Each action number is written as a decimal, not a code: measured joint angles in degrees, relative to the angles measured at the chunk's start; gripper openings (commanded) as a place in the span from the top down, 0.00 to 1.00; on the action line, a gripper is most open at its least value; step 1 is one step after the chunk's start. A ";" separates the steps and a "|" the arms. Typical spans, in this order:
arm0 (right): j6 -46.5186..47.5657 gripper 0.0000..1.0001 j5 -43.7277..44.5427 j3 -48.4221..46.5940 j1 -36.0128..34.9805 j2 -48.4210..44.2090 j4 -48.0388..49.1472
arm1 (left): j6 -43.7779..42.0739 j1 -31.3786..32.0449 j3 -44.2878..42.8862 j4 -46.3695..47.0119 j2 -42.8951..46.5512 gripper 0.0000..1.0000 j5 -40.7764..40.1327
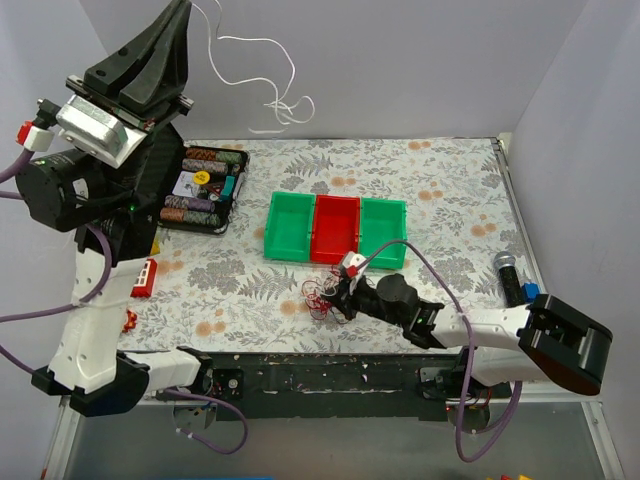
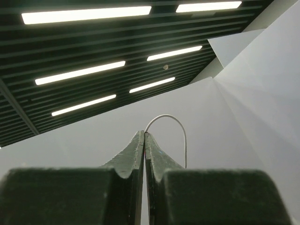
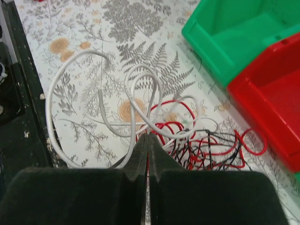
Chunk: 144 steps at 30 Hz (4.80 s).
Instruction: Untangle the cables
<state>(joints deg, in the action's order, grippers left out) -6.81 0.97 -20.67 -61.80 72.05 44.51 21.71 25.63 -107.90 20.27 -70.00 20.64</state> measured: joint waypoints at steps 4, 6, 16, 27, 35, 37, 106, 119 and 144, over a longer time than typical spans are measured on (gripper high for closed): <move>-0.59 0.99 1.84 2.10 -0.15 -3.87 -4.48 | -1.29 0.00 0.52 1.62 -0.42 1.00 -1.18; -0.55 0.99 2.99 2.16 -0.15 -6.69 -5.95 | -1.38 0.00 4.46 2.08 1.18 1.00 -1.53; 1.42 0.99 5.55 -4.28 -0.15 -17.51 -10.64 | -2.89 0.00 36.26 2.08 8.02 1.00 -6.21; 1.49 0.99 6.54 -5.51 -0.15 -24.15 -13.09 | -6.60 0.00 55.32 5.53 2.01 1.00 -11.39; 1.90 0.99 7.17 -6.47 -0.15 -26.71 -15.06 | -12.33 0.00 63.06 13.31 -5.25 1.00 -12.94; 2.14 0.99 7.26 -7.30 -0.15 -26.71 -15.37 | -13.03 0.00 63.69 13.66 -7.63 1.00 -13.03; 1.38 0.20 2.75 -10.23 1.09 -22.86 -19.93 | -4.79 7.89 52.48 -24.48 8.81 1.00 25.31; 5.38 0.21 1.36 -6.29 1.90 -10.29 -12.37 | 0.74 8.00 44.72 -24.09 9.05 1.00 26.36; -1.20 0.46 -5.79 1.40 4.42 1.77 -1.92 | 3.13 8.35 28.55 -11.23 6.54 1.00 12.31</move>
<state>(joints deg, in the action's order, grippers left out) -8.01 -4.82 -19.27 -57.39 73.82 42.59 24.84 33.98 -79.35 9.04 -63.46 32.95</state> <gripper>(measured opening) 0.585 0.009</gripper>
